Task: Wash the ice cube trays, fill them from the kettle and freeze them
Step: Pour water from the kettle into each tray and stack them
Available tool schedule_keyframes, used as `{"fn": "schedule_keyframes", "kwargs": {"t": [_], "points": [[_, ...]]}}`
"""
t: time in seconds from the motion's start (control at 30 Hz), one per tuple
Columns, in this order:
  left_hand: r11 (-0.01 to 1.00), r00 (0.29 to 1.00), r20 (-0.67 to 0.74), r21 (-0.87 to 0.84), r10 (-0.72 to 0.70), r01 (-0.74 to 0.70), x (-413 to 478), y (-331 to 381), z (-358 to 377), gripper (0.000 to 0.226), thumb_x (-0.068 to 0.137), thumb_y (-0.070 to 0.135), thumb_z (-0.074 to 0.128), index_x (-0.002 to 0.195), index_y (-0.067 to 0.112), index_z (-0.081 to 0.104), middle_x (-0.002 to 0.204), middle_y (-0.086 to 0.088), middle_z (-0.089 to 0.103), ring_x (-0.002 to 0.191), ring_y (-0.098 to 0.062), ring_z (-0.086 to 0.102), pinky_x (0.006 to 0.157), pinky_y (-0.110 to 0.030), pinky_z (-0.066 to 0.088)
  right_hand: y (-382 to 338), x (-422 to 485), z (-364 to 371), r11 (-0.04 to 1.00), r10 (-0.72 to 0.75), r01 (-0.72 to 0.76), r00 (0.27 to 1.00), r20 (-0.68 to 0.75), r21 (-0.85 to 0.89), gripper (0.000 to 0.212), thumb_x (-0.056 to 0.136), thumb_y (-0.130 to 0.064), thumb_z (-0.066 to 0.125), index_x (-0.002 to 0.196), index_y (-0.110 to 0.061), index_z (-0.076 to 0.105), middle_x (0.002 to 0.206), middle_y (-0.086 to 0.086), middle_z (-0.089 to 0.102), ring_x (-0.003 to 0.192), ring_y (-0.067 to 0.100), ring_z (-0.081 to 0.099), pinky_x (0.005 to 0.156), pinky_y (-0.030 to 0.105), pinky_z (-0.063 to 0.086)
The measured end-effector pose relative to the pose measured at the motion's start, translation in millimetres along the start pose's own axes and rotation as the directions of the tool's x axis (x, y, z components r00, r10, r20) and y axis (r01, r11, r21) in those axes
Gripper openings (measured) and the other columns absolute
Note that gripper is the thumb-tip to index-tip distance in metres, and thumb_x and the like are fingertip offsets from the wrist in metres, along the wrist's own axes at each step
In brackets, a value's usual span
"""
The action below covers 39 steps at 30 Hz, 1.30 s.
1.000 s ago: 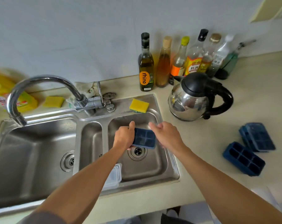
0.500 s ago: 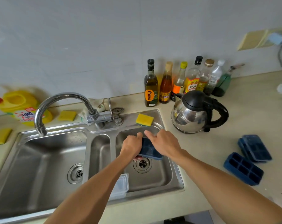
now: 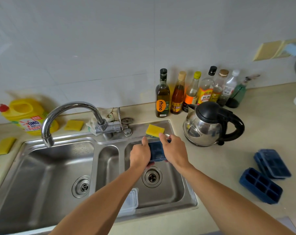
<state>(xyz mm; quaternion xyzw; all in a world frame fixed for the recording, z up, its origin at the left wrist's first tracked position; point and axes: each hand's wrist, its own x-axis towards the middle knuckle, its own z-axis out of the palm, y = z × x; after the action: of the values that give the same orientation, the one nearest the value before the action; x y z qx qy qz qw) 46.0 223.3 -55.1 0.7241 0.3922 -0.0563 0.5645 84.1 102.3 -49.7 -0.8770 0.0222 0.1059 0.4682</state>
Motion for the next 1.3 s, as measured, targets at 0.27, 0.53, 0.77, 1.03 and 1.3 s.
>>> {"fn": "schedule_keyframes", "kwargs": {"t": [0.27,0.53,0.77,1.03,1.3], "points": [[0.999,0.999,0.022,0.038,0.032,-0.033,2.1,-1.4,-0.2,0.042,0.104,0.053,0.031,0.083,0.022,0.051,0.091,-0.014,0.064,0.064,-0.026,0.072,0.040,-0.023,0.049,5.8,1.9,5.2,0.999,-0.021,0.021,1.000,-0.014,-0.025,0.034,0.100,-0.059,0.049,0.080,-0.032,0.050,0.081,-0.010,0.061,0.075,0.016,0.068,0.062,0.041,0.064],[0.940,0.983,0.058,0.289,0.171,-0.181,7.7,2.5,-9.7,0.055,0.099,0.059,0.035,0.081,0.015,0.064,0.077,-0.010,0.067,0.057,-0.023,0.071,0.039,-0.023,0.047,11.9,9.6,-4.3,0.946,-0.019,0.046,0.996,0.088,-0.321,0.065,0.095,-0.075,0.036,0.069,-0.021,0.060,0.070,-0.002,0.064,0.069,0.016,0.064,0.063,0.032,0.050],[0.765,0.925,0.206,0.520,0.318,-0.379,7.1,6.8,-14.2,0.041,0.104,0.046,0.033,0.076,0.021,0.049,0.068,-0.003,0.059,0.052,-0.017,0.061,0.043,-0.029,0.051,7.0,5.4,1.0,0.892,-0.005,0.076,0.987,0.159,-0.446,0.065,0.103,-0.066,0.022,0.092,-0.015,0.061,0.087,0.007,0.064,0.079,0.023,0.062,0.077,0.038,0.054],[0.914,0.959,0.143,0.298,0.244,-0.277,-0.1,6.2,-14.6,0.065,0.095,0.073,0.030,0.102,0.016,0.061,0.086,-0.009,0.066,0.064,-0.022,0.073,0.048,-0.038,0.061,15.3,2.1,1.2,0.857,-0.019,0.065,0.995,0.094,-0.511,0.063,0.105,-0.060,0.016,0.101,-0.016,0.061,0.082,0.005,0.059,0.064,0.015,0.054,0.061,0.030,0.042],[0.952,0.978,0.164,-0.254,-0.131,0.171,-15.1,-9.4,12.4,0.061,0.095,0.074,0.033,0.118,0.018,0.046,0.109,-0.010,0.063,0.091,-0.027,0.070,0.058,-0.039,0.063,9.1,-6.4,7.3,0.969,0.247,-0.249,0.958,0.149,-0.005,0.063,0.102,-0.067,0.023,0.092,-0.015,0.059,0.097,0.012,0.067,0.082,0.021,0.067,0.059,0.027,0.050]]}}
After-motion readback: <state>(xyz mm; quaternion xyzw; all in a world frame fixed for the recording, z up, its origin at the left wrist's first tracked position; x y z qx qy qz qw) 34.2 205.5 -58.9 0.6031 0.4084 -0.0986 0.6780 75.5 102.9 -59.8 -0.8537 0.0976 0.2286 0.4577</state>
